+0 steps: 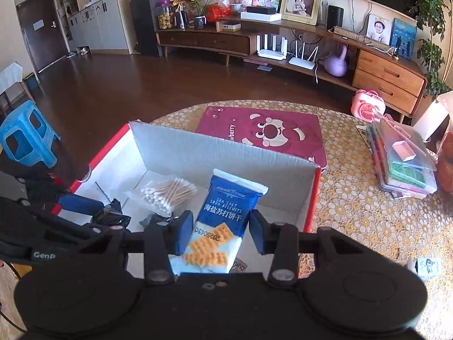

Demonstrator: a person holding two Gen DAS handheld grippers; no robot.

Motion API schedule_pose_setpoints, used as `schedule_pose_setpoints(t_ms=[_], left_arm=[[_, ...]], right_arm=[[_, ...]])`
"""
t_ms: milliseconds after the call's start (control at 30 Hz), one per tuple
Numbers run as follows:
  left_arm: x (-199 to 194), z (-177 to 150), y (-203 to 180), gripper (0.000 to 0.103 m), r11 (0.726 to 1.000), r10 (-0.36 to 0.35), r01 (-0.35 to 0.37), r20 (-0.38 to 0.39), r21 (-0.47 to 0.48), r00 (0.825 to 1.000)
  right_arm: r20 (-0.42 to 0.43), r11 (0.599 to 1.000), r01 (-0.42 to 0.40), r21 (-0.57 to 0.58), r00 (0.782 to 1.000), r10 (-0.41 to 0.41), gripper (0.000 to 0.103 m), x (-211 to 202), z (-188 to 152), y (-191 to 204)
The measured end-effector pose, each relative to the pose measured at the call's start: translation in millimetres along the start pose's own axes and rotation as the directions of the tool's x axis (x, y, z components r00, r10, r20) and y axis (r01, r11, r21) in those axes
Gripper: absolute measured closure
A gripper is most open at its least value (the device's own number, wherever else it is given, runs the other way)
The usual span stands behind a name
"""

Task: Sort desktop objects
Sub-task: 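Lower the dark bag and cracker packet into the box and open both grippers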

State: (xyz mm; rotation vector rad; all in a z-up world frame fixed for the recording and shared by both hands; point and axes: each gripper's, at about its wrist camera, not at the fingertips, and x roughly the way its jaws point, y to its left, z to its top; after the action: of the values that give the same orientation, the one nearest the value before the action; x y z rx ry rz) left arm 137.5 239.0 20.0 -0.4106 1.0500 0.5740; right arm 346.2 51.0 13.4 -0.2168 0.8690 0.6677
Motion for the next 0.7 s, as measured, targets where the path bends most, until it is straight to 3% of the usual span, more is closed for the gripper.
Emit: schedule_pose_setpoints(t_ms=[700], left_arm=[[39.6,-8.1,6.8,0.055,0.999,0.007,-0.003,-0.106,0.043,0.994]], right_arm=[[-0.113,0.998,0.008,-0.067,0.993,-0.015,0.06,58.6,2.3,12.3]])
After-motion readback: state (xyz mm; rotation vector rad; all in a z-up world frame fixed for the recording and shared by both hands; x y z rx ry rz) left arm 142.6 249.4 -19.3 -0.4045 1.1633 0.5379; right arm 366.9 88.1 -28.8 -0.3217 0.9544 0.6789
